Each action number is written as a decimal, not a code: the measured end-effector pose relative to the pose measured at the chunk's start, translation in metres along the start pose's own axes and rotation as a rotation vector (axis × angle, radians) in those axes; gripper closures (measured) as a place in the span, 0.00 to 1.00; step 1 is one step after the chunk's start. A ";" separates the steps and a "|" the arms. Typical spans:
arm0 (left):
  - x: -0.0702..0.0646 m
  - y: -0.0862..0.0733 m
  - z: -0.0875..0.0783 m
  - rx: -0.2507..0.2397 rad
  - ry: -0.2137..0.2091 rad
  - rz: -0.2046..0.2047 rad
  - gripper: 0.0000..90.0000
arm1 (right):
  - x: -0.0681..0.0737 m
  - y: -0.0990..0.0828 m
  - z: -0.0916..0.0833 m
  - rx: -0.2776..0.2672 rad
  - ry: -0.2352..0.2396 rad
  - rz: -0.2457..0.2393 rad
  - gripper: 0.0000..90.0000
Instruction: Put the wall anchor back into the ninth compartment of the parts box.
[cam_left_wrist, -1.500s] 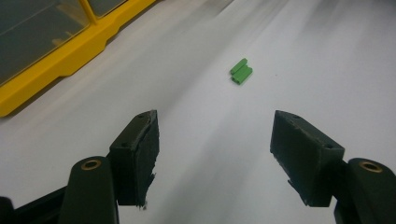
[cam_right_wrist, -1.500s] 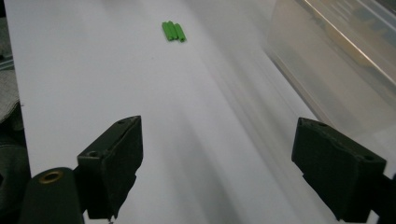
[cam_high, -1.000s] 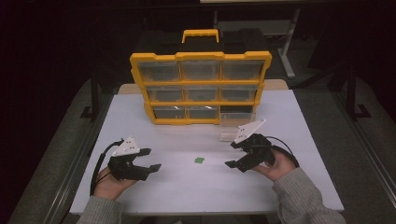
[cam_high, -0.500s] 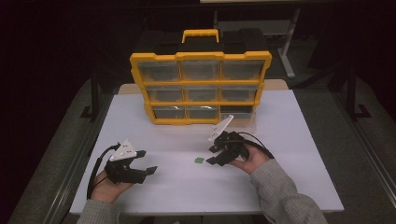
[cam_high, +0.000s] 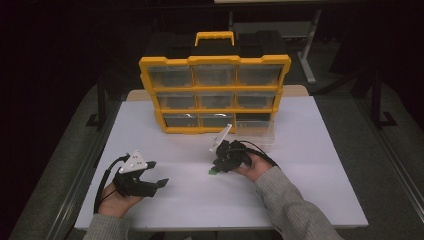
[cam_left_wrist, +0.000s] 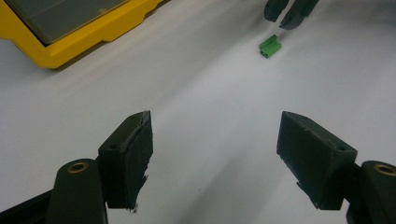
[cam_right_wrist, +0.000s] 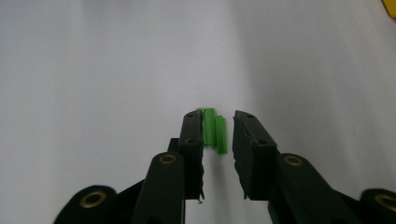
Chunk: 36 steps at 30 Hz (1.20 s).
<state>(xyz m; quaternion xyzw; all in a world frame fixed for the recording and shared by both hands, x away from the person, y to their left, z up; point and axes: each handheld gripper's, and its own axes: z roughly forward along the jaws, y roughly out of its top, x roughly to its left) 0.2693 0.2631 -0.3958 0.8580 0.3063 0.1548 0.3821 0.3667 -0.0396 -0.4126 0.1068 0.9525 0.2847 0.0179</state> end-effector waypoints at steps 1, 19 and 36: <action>0.000 0.000 0.000 0.000 0.001 0.001 0.29 | -0.001 0.000 0.001 0.003 -0.002 -0.002 0.84; 0.000 0.000 -0.001 -0.018 -0.001 -0.009 0.28 | -0.008 -0.005 0.018 0.050 0.030 0.003 0.91; -0.001 0.000 -0.001 -0.008 -0.001 -0.004 0.28 | -0.010 -0.005 0.016 0.034 0.042 0.001 0.93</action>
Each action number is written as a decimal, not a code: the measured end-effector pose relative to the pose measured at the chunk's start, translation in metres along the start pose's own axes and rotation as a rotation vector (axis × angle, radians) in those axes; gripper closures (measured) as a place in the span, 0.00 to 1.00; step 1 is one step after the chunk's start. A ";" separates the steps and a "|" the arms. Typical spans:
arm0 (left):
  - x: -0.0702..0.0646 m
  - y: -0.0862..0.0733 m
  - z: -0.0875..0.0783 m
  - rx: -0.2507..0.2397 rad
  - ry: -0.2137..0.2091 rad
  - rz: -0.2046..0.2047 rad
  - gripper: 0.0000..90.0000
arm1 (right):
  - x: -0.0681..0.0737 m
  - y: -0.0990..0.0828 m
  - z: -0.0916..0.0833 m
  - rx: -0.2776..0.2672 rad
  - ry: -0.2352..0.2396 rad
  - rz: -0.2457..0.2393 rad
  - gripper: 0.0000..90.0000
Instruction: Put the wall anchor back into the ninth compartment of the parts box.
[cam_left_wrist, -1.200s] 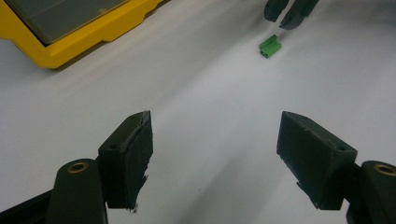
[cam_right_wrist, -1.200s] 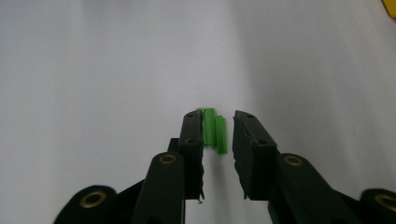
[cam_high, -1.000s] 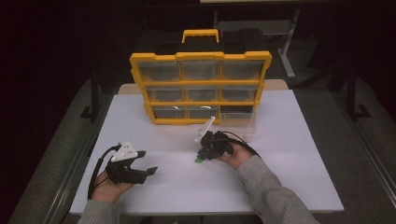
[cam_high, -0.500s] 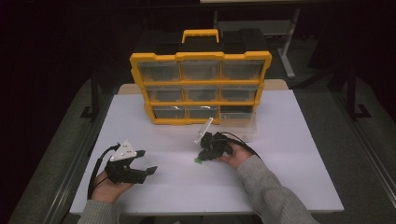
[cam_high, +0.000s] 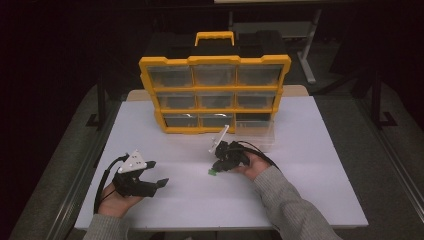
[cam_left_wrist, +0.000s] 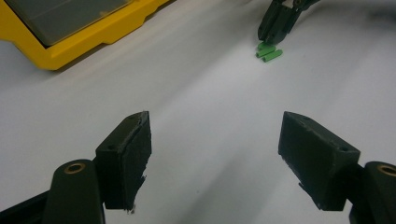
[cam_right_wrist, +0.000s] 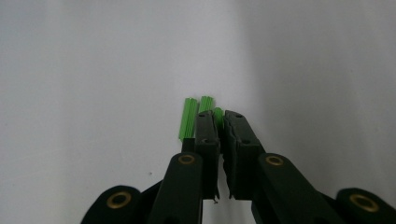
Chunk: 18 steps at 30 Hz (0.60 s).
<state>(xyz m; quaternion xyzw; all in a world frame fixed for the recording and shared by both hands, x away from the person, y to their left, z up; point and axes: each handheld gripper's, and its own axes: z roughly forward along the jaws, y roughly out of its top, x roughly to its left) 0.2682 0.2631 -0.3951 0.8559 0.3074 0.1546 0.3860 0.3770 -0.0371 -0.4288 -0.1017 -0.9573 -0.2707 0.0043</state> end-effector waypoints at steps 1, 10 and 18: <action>0.000 0.000 0.000 0.000 0.000 0.000 0.28 | 0.000 0.000 -0.001 0.001 -0.002 0.000 0.93; 0.000 0.001 -0.001 -0.002 0.004 0.011 0.28 | 0.005 0.005 -0.018 -0.009 0.019 0.019 0.93; 0.000 0.002 -0.004 -0.015 0.004 0.016 0.28 | 0.004 0.016 -0.041 -0.057 0.042 0.003 0.93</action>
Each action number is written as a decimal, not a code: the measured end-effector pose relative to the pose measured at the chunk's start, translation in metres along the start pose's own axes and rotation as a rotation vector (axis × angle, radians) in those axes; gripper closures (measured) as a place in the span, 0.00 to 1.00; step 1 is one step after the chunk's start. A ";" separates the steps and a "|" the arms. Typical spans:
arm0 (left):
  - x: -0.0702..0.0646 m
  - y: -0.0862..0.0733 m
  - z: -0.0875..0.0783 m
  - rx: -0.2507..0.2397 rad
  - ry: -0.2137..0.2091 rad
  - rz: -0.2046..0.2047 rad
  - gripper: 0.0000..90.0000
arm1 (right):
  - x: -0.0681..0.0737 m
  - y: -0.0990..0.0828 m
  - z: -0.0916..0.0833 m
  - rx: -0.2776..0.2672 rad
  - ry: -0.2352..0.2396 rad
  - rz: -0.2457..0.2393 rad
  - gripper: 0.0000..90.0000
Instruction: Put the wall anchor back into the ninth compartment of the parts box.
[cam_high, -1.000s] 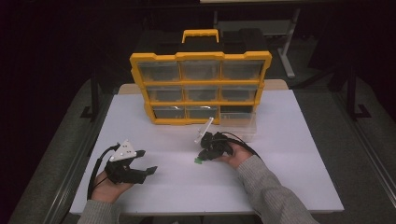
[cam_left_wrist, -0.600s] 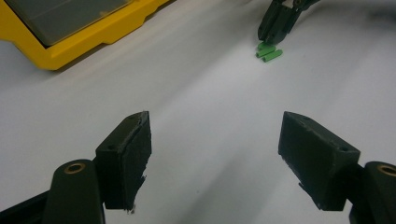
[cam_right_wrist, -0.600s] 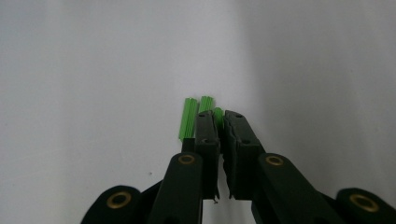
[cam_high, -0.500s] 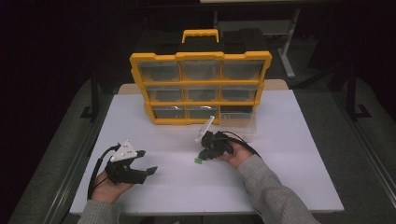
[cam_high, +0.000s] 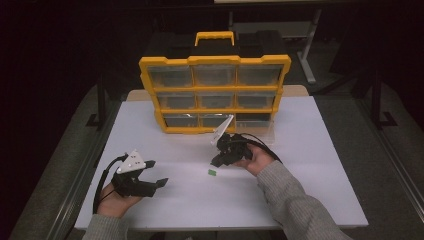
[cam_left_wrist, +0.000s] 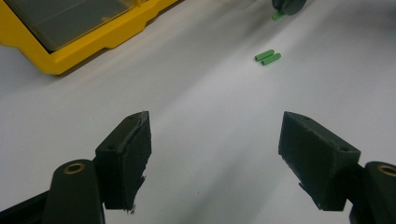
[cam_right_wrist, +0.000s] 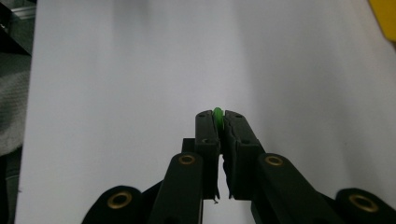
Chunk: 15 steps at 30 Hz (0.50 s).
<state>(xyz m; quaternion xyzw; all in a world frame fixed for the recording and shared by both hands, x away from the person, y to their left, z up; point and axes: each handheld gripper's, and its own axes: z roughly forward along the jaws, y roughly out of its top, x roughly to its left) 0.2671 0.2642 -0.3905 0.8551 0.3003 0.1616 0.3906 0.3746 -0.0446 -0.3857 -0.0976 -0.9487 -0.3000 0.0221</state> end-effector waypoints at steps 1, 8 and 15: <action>0.000 0.000 0.000 0.001 0.002 0.005 0.28 | 0.000 0.001 -0.003 -0.003 0.001 0.002 0.93; 0.000 0.000 -0.002 -0.006 0.002 0.004 0.28 | -0.006 0.008 -0.022 -0.011 0.006 0.004 0.93; 0.001 0.000 -0.001 -0.003 0.005 0.000 0.28 | -0.011 0.014 -0.045 -0.025 -0.020 0.002 0.93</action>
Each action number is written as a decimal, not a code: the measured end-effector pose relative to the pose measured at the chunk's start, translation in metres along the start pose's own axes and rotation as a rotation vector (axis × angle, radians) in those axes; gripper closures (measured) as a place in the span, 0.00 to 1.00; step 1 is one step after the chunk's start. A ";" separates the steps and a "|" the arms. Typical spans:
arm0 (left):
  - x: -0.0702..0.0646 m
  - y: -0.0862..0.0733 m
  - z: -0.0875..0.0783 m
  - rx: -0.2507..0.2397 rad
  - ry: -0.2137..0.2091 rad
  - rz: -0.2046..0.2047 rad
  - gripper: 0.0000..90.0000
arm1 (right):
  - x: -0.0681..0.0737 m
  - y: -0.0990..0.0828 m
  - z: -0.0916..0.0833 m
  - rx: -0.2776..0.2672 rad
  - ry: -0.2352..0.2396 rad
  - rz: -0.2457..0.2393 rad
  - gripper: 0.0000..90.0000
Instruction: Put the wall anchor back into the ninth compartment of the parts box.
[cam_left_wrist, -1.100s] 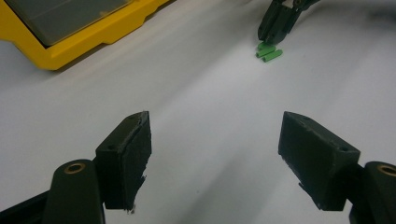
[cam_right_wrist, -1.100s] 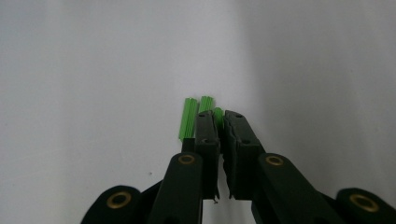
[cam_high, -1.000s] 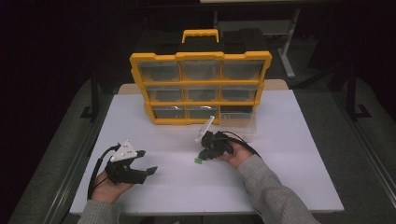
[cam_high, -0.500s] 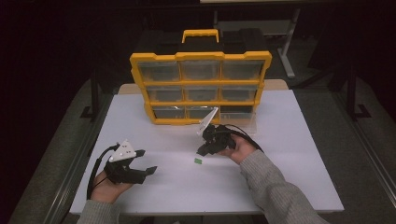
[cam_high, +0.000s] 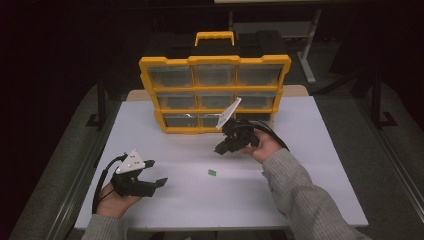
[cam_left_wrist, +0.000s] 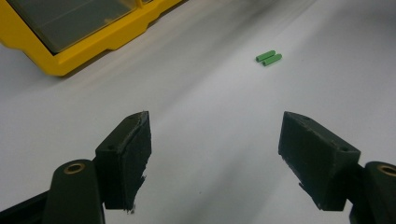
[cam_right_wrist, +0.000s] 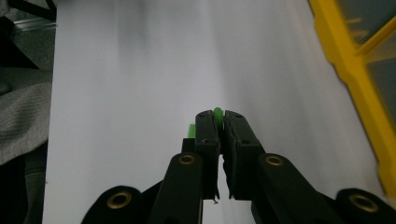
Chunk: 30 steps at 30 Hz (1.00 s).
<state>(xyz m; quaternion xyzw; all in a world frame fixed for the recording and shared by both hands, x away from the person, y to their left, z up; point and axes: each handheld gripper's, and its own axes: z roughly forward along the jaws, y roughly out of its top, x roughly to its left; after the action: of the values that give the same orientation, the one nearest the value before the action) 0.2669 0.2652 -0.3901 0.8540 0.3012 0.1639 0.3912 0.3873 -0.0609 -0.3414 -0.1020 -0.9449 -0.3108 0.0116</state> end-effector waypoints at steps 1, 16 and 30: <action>0.000 0.000 0.000 -0.001 0.000 -0.002 0.28 | -0.001 0.001 -0.003 -0.002 -0.008 -0.007 0.93; 0.002 -0.001 -0.003 -0.010 0.004 -0.005 0.28 | -0.022 0.001 -0.046 0.004 -0.083 0.019 0.93; 0.002 0.000 -0.003 -0.025 -0.003 -0.022 0.28 | -0.045 -0.024 -0.061 0.008 -0.134 0.107 0.92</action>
<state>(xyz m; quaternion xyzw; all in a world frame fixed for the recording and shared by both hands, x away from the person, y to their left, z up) 0.2668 0.2680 -0.3886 0.8461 0.3077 0.1620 0.4040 0.4239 -0.1242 -0.3097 -0.1728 -0.9380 -0.2985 -0.0349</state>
